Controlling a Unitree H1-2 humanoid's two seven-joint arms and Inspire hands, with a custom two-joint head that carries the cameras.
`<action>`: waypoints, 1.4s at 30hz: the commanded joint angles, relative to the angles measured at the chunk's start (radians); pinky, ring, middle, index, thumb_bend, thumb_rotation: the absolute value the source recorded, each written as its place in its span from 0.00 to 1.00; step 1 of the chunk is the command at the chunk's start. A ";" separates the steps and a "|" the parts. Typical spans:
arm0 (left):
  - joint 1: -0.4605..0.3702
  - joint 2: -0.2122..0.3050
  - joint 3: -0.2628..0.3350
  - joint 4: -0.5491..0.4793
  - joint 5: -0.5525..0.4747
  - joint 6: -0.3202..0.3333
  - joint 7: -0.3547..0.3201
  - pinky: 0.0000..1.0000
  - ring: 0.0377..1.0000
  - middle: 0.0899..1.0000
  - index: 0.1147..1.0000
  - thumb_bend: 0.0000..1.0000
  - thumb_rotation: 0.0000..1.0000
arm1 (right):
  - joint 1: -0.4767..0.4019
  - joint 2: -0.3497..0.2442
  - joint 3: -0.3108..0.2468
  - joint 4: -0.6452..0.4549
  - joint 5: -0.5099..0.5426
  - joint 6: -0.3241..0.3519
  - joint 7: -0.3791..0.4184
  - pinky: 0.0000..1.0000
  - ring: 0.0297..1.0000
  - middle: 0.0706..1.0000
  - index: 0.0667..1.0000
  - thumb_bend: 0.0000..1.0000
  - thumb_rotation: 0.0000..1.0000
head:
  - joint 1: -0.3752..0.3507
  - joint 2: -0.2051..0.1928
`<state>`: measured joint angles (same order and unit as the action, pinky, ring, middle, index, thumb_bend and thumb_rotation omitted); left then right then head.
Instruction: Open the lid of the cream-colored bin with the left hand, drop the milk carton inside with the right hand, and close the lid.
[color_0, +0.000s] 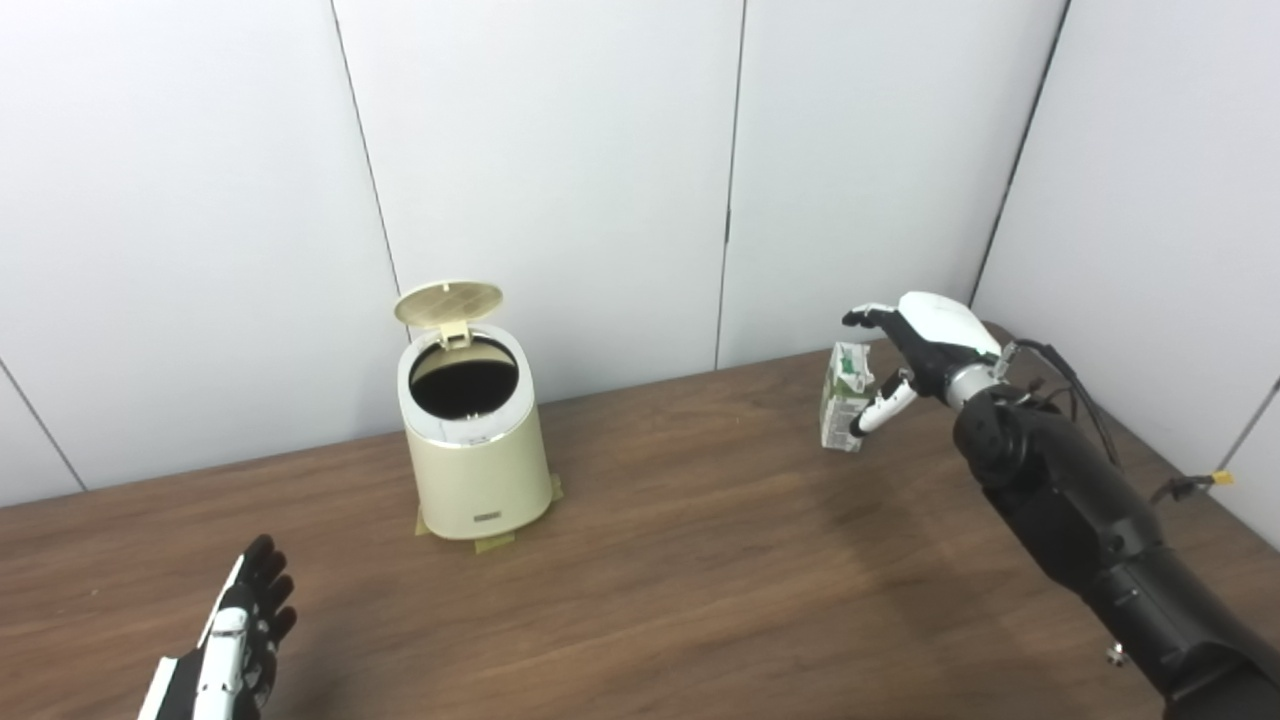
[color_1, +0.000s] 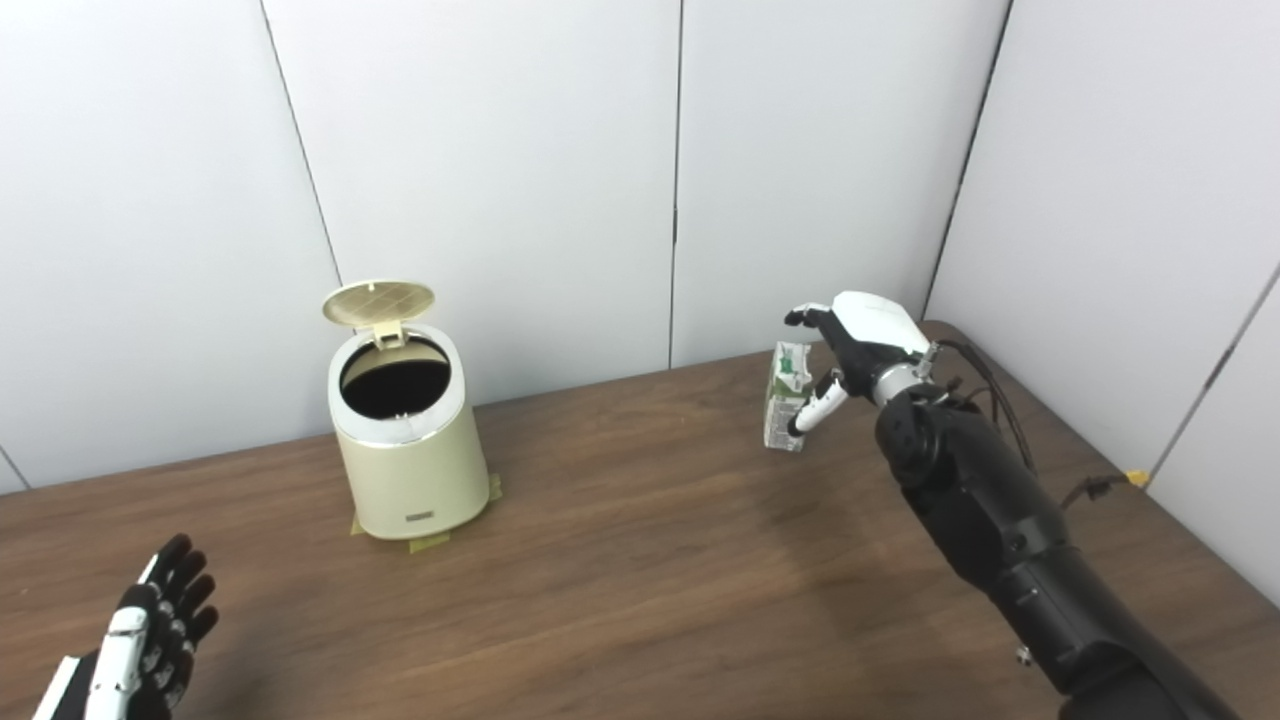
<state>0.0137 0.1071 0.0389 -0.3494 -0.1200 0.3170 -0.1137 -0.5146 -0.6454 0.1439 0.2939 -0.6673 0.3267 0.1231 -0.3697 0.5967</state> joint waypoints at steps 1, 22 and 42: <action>-0.023 0.004 -0.003 -0.034 0.003 -0.009 0.003 1.00 1.00 1.00 1.00 0.29 1.00 | -0.059 -0.026 -0.008 -0.017 -0.007 -0.004 -0.009 0.73 0.84 0.84 0.81 0.93 0.11 | 0.003 0.005; -0.016 0.001 -0.026 -0.035 0.042 -0.006 0.005 1.00 1.00 1.00 1.00 0.22 0.69 | -0.064 0.003 -0.025 0.113 0.047 -0.119 -0.124 0.57 0.61 0.63 0.63 0.86 0.05 | 0.038 -0.008; 0.004 0.050 -0.093 -0.060 0.100 0.052 -0.036 1.00 1.00 1.00 1.00 0.31 0.63 | -0.054 0.046 -0.007 0.116 -0.002 -0.101 -0.236 0.41 0.38 0.46 0.48 0.52 0.00 | 0.054 -0.020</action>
<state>0.0367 0.1517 -0.0487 -0.3746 -0.0258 0.3807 -0.1396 -0.5269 -0.5890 0.1480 0.4373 -0.6592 0.2278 -0.0821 -0.3145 0.5752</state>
